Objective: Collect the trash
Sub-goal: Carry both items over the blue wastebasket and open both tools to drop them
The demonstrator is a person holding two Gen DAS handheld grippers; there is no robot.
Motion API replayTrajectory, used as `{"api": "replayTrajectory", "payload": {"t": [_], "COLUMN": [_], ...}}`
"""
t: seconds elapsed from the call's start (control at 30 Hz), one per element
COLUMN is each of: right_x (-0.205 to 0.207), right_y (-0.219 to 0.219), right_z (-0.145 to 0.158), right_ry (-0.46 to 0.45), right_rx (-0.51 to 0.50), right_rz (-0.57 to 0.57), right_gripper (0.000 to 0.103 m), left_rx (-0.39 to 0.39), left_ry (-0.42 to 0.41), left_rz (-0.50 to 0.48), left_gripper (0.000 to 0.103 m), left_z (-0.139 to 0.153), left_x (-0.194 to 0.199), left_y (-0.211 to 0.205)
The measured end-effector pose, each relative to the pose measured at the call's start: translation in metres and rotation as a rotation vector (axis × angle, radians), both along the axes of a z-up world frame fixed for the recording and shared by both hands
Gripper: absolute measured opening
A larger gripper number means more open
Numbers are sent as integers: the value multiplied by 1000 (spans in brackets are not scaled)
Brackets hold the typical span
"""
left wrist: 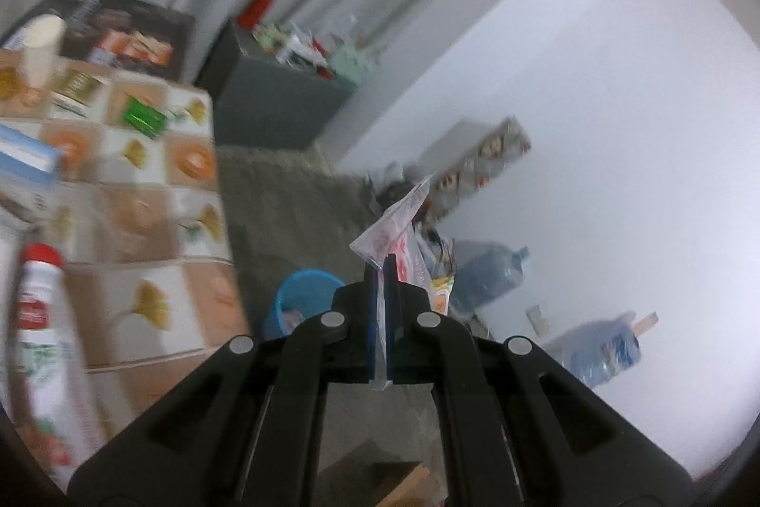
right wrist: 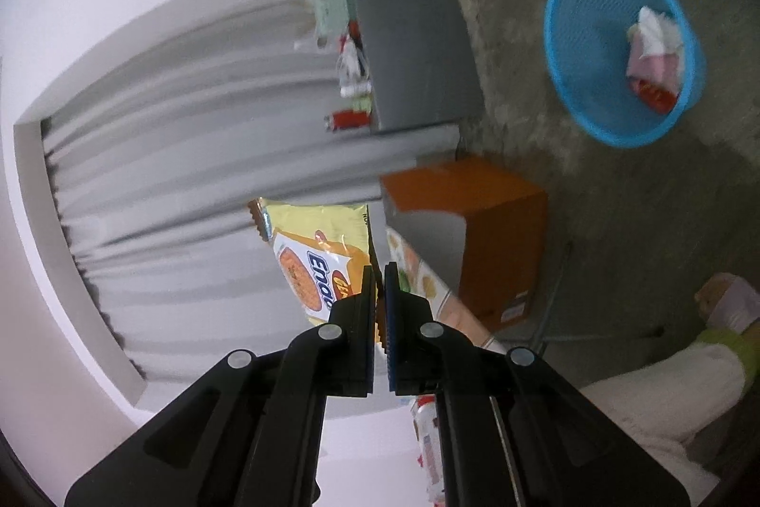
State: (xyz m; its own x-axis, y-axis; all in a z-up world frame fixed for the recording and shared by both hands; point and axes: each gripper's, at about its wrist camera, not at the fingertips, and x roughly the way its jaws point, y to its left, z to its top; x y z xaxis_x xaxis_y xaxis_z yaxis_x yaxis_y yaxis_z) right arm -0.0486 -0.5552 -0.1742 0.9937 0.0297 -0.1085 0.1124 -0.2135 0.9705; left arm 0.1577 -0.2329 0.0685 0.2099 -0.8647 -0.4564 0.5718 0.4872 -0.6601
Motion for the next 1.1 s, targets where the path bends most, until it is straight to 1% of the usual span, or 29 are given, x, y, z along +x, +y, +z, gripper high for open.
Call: {"api": "replayTrajectory", "payload": {"t": [0.07,0.13,0.3,0.4,0.53,0.67,0.77,0.8,0.83,0.87,0.9,0.93,0.97,1.03,1.1], "right_x": [-10,-19,-44,-49,-44,-27,-7,0,10,16,21,25,27,25,18], "right_y": [-9,-18,-40,-54,-72,-88,-105,-112,-122,-128,-134,-140,-142,-143,-141], "right_z": [-9,-18,-45,-60,-80,-94,-106,-110,-118,-125,-132,-142,-147,-154,-157], "right_ry": [26,73,216,306,402,466,495,505,529,556,592,645,686,755,758], "right_rx": [7,-4,-23,-36,-41,-45,-41,-37,-44,-53,-61,-79,-99,-146,-171], "right_rz": [-24,-48,-99,-117,-99,-73,-54,-43,-22,-8,-4,1,7,7,4], "right_gripper": [4,4,4,4,4,4,5,6,10,16,39,52,52,52,52], "left_rx": [26,53,127,174,240,287,329,351,370,393,412,421,431,448,448], "left_ry": [23,45,118,151,182,225,238,244,250,262,271,274,268,252,259], "left_rz": [-38,-63,-110,-127,-149,-144,-135,-151,-157,-153,-140,-126,-116,-108,-115], "left_gripper": [1,1,1,1,1,1,1,4,15,25,45,51,51,51,51], "left_z": [-11,-24,-66,-92,-127,-162,-185,-198,-206,-221,-232,-241,-251,-260,-262], "left_x": [-2,-3,-5,-3,-4,6,18,22,26,32,35,38,40,41,39], "left_y": [-32,-60,-129,-168,-217,-251,-277,-291,-301,-313,-319,-322,-326,-327,-326]}}
